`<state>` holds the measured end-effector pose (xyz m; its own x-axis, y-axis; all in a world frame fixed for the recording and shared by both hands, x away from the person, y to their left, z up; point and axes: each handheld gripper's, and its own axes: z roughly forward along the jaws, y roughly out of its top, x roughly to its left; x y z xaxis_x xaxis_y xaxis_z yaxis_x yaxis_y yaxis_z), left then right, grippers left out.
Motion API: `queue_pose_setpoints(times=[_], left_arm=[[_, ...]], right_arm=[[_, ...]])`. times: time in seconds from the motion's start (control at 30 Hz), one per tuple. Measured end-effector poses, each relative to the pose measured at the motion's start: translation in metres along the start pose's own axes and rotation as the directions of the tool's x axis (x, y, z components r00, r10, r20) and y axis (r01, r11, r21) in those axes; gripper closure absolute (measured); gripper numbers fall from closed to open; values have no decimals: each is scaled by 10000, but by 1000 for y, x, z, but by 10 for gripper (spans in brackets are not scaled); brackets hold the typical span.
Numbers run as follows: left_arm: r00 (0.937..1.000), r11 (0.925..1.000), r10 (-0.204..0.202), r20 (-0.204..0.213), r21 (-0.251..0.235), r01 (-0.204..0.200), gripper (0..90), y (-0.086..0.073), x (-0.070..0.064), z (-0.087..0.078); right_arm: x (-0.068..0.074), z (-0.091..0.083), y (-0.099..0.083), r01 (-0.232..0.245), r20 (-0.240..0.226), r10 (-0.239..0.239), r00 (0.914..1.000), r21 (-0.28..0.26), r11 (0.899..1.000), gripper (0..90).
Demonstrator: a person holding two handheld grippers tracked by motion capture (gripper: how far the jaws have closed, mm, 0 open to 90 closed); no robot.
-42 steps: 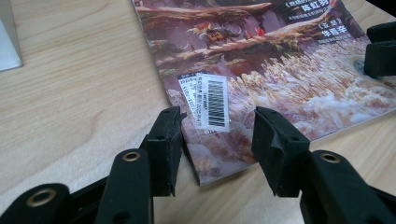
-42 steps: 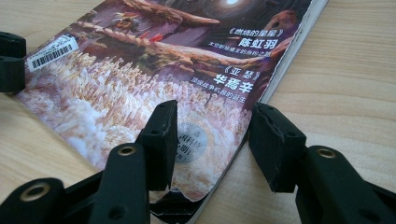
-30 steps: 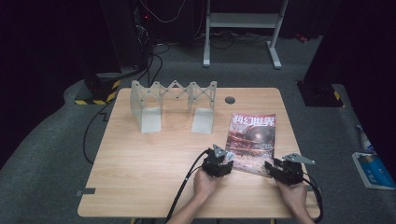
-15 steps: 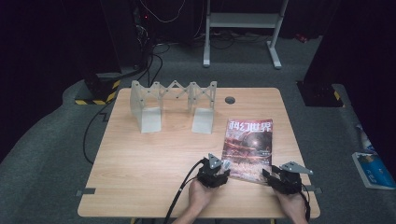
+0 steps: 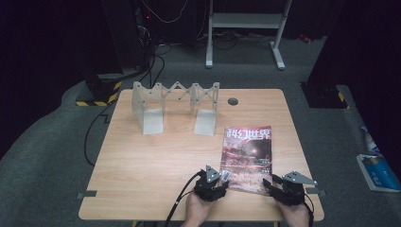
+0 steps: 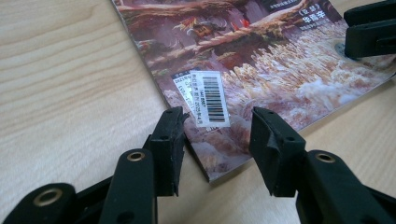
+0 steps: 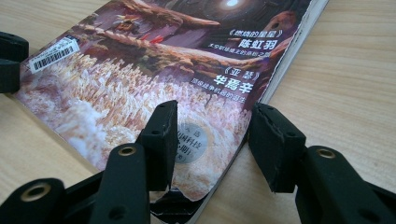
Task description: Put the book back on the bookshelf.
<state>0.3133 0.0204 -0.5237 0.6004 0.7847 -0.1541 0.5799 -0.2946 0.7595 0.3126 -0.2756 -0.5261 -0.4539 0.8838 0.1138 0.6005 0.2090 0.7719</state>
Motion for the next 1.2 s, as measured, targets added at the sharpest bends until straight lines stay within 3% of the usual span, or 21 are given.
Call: queue_pose_setpoints(times=[0.8,1.2], left_arm=[[10000,10000,-5,-58,73,5,556,-29,-14,-32],[9995,9996,-261,-173,-85,260,558,-40,-13,-43]], right_arm=[[22,-14,-14,477,-512,-468,9976,157,9987,525],[33,-14,-16,752,-581,-747,9955,55,9972,527]])
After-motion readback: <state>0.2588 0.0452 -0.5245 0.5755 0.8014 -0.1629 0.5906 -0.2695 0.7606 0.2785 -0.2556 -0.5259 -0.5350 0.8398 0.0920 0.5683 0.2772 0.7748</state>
